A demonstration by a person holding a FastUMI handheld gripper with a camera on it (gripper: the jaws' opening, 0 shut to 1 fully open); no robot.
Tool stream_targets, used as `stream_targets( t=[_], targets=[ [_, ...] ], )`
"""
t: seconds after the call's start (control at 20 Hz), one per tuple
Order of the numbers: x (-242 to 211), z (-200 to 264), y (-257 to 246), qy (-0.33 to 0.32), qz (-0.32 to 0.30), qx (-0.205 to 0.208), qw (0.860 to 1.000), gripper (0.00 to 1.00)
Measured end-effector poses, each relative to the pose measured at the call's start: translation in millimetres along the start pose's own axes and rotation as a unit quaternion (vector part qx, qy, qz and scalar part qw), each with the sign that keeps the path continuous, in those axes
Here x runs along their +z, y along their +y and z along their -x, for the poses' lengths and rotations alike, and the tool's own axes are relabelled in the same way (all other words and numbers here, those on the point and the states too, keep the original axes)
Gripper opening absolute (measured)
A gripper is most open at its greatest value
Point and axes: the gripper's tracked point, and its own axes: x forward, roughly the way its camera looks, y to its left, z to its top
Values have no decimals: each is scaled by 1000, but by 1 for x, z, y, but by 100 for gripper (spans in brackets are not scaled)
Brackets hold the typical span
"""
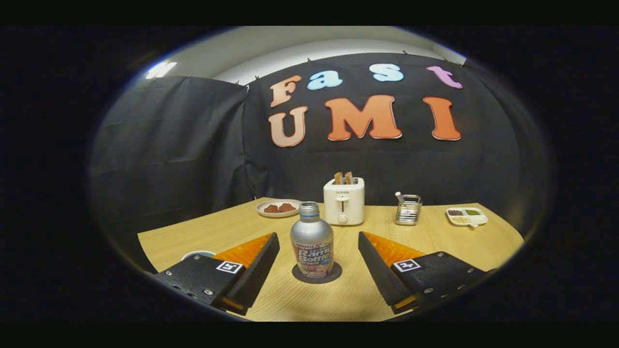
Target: Take the bottle from table, then pour the juice into the cup, finally place the bottle on the coaster
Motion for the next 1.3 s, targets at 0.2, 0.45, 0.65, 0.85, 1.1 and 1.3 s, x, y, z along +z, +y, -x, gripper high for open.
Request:
stream_targets(
  t=[0.2, 0.45, 0.65, 0.85, 1.1, 1.3],
  targets=[
    [36, 37, -18, -34, 7, -36, 999, 97],
    [80, 88, -35, -88, 14, -71, 993, 97],
    [100, 120, -49, -113, 11, -101, 988, 97],
    [110, 144, -61, -132, 19, -130, 982, 97],
    [125, 165, -62, -162, 36, -137, 977, 97],
    [131, 174, -61, -169, 34, -132, 976, 97]
  ],
)
